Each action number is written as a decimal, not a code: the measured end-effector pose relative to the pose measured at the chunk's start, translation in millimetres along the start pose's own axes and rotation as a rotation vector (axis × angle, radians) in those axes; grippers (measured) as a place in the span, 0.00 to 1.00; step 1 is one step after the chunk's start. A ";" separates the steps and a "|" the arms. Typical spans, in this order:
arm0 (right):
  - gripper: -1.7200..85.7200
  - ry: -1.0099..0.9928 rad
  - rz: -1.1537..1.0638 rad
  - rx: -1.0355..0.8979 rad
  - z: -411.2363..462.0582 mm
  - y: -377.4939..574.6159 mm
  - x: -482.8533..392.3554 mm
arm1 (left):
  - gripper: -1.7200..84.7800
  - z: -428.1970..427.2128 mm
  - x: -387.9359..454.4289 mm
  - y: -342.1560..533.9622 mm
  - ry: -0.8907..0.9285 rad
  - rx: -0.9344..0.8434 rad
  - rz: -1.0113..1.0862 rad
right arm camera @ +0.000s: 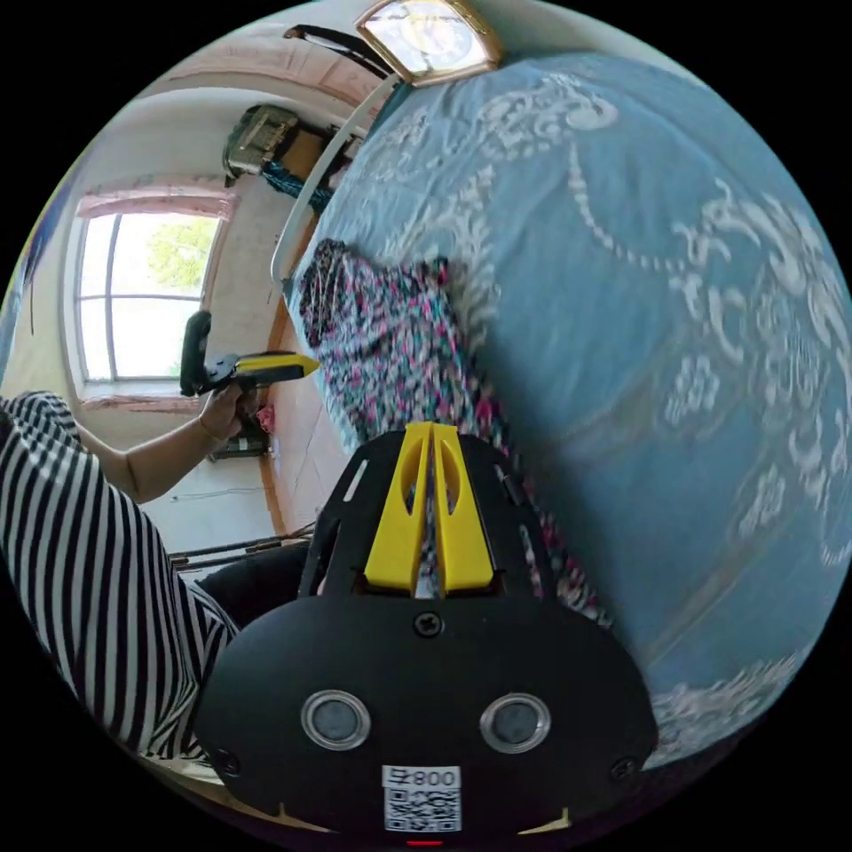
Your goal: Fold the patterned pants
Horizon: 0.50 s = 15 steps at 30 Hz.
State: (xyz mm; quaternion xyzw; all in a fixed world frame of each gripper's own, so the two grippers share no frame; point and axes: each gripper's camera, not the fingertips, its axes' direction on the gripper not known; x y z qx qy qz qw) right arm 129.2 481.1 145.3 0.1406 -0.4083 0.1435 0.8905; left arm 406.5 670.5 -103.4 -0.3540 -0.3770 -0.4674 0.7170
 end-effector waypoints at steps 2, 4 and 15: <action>0.02 -0.007 0.098 -0.055 11.7 51.5 0.7 | 0.02 20.9 30.2 -10.8 0.004 -0.065 0.089; 0.02 -0.020 0.160 -0.104 24.7 83.6 4.6 | 0.02 43.9 47.8 -18.2 -0.013 -0.137 0.101; 0.02 -0.009 0.268 -0.051 17.1 180.3 -3.4 | 0.02 97.7 194.2 -81.9 0.051 -0.292 0.345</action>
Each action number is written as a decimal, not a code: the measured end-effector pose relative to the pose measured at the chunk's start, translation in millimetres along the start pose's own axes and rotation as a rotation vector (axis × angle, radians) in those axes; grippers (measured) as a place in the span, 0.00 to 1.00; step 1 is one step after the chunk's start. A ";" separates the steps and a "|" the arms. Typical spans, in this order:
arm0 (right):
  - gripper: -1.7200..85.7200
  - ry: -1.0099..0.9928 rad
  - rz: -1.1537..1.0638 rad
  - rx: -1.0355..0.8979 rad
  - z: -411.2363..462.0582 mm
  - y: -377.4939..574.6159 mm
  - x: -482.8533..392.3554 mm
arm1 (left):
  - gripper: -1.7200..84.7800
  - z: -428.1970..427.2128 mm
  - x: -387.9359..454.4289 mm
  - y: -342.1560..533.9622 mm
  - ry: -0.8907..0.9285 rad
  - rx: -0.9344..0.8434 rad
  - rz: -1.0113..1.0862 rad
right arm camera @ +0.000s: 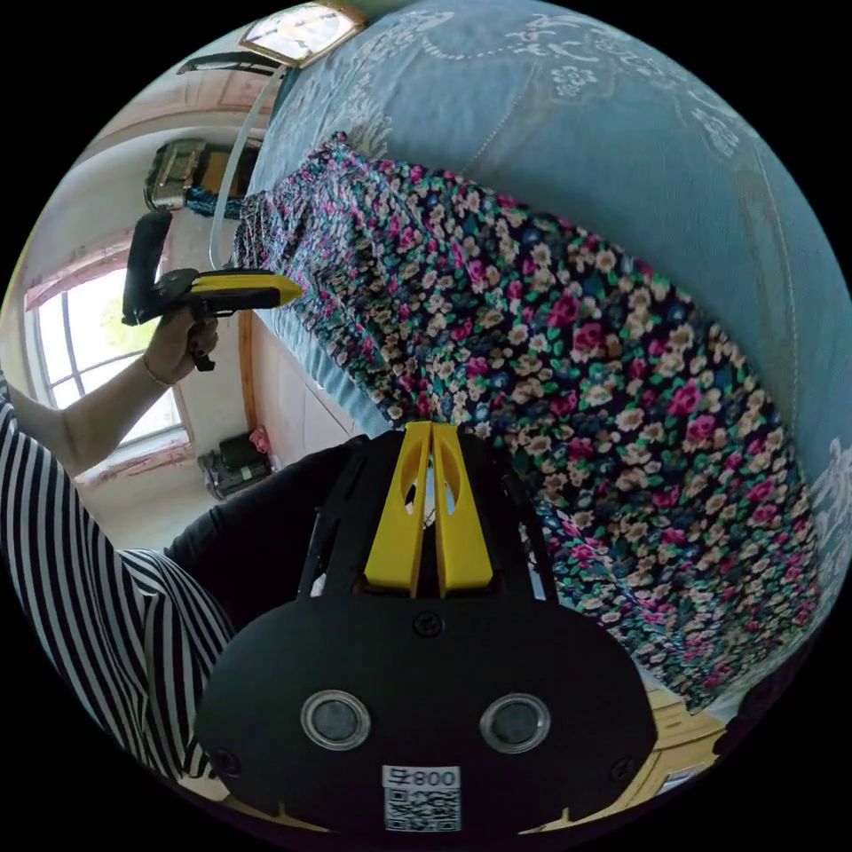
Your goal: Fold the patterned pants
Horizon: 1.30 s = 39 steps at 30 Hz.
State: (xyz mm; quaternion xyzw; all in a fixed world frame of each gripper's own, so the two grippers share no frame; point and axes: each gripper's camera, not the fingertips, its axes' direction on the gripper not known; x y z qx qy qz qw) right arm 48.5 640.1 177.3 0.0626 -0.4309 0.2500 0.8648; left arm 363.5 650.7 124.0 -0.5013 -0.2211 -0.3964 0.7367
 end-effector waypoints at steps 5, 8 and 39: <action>0.02 -0.147 0.101 0.109 -5.4 52.5 10.8 | 0.02 25.5 43.2 -29.9 -0.035 -0.139 0.013; 0.02 -0.187 0.114 0.164 -22.7 73.5 11.7 | 0.02 14.1 87.9 -69.0 -0.020 -0.056 0.142; 0.13 0.044 0.938 0.818 -130.4 377.9 105.9 | 0.12 162.8 537.1 -392.2 0.075 -0.230 1.124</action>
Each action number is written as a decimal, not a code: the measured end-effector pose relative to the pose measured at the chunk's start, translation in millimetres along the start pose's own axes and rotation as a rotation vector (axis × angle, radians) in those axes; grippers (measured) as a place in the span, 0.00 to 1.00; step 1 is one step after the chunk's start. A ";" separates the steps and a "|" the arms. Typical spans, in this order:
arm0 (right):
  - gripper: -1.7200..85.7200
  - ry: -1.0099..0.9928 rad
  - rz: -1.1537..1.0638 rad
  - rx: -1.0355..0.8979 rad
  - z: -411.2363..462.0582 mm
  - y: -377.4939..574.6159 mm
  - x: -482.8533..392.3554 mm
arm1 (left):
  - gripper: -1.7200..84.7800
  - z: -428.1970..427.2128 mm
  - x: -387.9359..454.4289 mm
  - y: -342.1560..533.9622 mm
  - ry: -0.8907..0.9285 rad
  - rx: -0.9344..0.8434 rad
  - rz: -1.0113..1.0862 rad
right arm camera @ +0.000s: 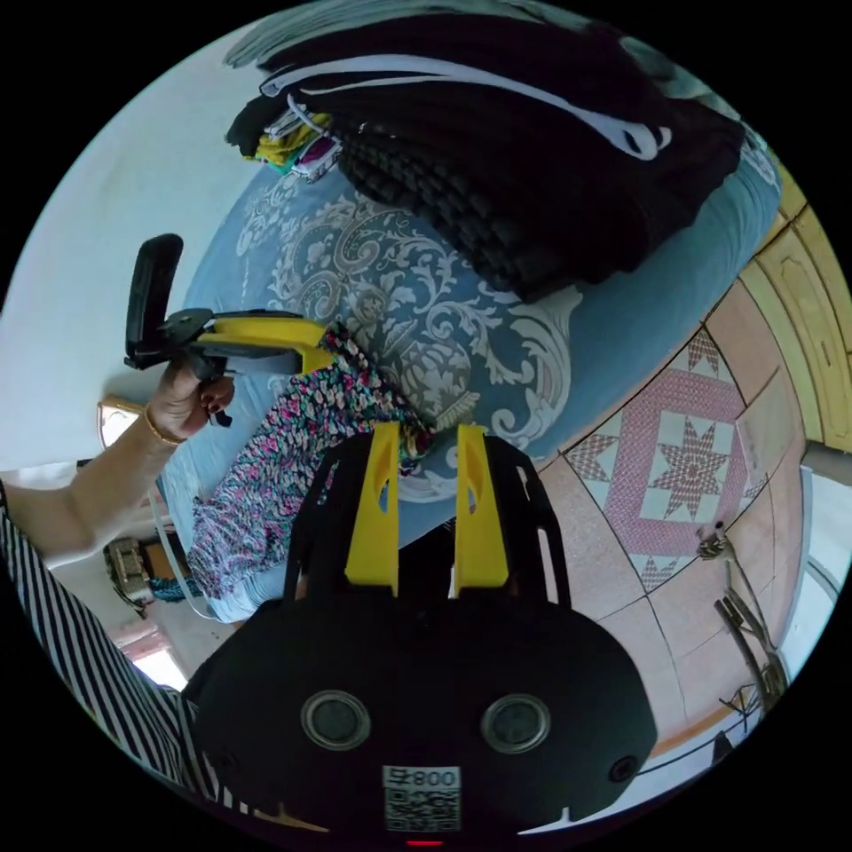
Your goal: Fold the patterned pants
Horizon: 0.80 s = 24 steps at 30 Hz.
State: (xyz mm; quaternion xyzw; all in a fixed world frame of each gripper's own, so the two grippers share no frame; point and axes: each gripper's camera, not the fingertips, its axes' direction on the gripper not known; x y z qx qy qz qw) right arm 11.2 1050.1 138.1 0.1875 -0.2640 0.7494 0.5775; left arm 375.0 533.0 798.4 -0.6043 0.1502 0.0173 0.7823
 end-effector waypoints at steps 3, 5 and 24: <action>0.13 0.014 -0.007 0.018 -2.1 6.5 -4.7 | 0.10 0.2 -5.5 -10.8 -0.002 -0.005 -0.006; 0.13 0.028 -0.008 0.018 -3.2 8.6 -8.4 | 0.09 -0.5 -7.9 -14.0 0.009 0.006 -0.011; 0.04 -0.311 -0.200 -0.057 -7.0 21.3 -31.1 | 0.04 -62.2 -7.1 38.9 0.195 0.221 0.023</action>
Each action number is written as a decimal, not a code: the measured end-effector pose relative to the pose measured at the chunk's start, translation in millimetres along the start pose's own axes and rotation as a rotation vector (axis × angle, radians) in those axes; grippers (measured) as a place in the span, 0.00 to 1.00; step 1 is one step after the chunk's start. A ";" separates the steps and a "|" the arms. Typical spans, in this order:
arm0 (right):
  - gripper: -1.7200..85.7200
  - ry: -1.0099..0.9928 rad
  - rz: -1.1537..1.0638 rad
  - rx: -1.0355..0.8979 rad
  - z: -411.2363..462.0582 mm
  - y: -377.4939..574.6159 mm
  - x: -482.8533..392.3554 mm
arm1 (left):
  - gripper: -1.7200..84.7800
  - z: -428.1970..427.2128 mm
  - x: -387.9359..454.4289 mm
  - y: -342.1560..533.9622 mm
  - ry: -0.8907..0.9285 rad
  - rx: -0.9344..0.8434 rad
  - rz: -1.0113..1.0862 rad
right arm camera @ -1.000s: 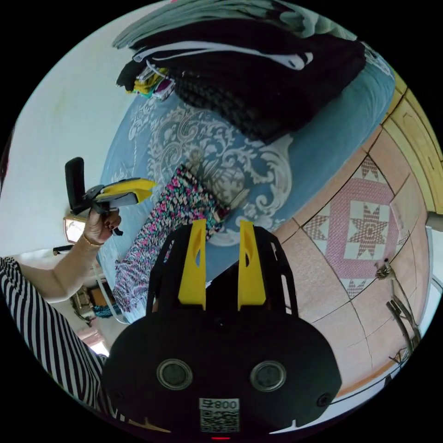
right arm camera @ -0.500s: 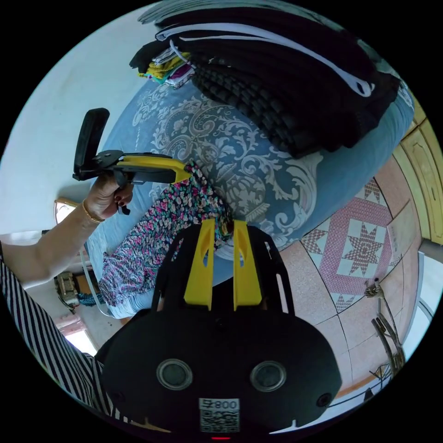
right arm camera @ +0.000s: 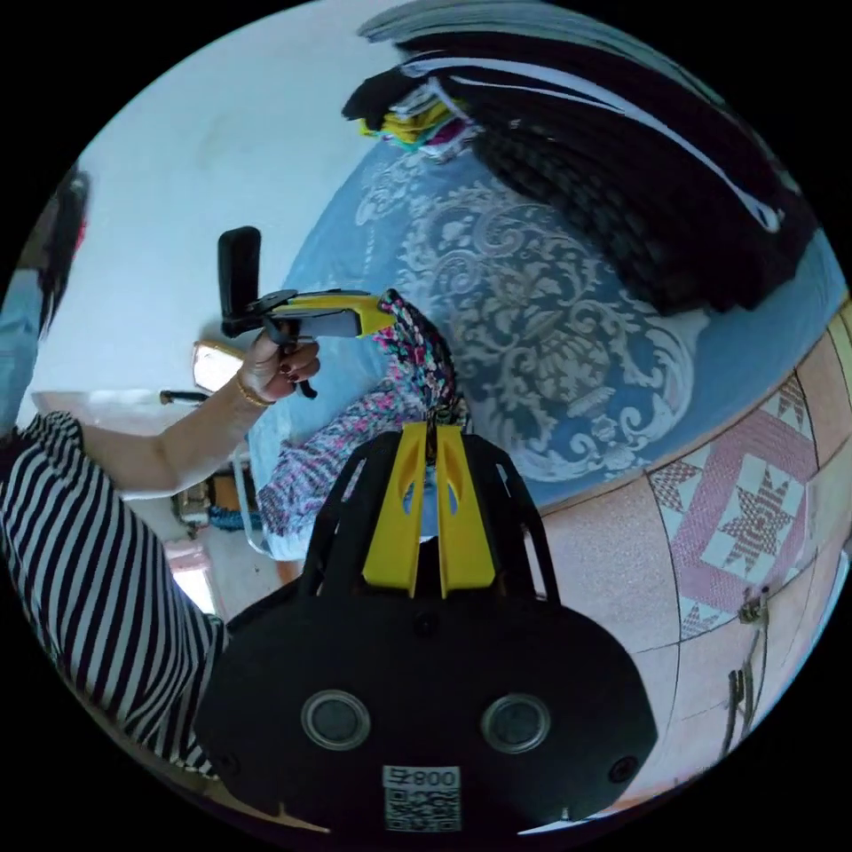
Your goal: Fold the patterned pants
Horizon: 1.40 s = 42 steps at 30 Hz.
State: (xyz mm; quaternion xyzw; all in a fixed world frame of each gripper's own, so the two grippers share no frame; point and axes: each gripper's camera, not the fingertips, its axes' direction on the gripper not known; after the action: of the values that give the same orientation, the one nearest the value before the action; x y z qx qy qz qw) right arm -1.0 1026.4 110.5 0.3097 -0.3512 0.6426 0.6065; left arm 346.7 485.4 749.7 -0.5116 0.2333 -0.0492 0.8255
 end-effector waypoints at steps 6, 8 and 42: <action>0.04 -0.256 -0.206 -0.203 42.4 -1.8 -66.1 | 0.04 -66.8 19.8 85.4 0.033 0.041 -0.039; 0.04 -0.344 -0.269 -0.301 77.6 -3.0 -91.4 | 0.04 -83.0 23.8 118.0 0.036 0.028 -0.082; 0.08 -0.315 -0.680 -1.016 513.1 -6.2 -278.7 | 0.05 -163.7 75.7 618.9 -0.282 0.312 -0.868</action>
State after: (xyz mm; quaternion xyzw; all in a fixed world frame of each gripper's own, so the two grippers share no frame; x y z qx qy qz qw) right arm 11.1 445.6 169.4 0.1684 -0.5793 0.1136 0.7894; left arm 245.1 618.6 127.3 -0.4336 -0.1262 -0.3535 0.8192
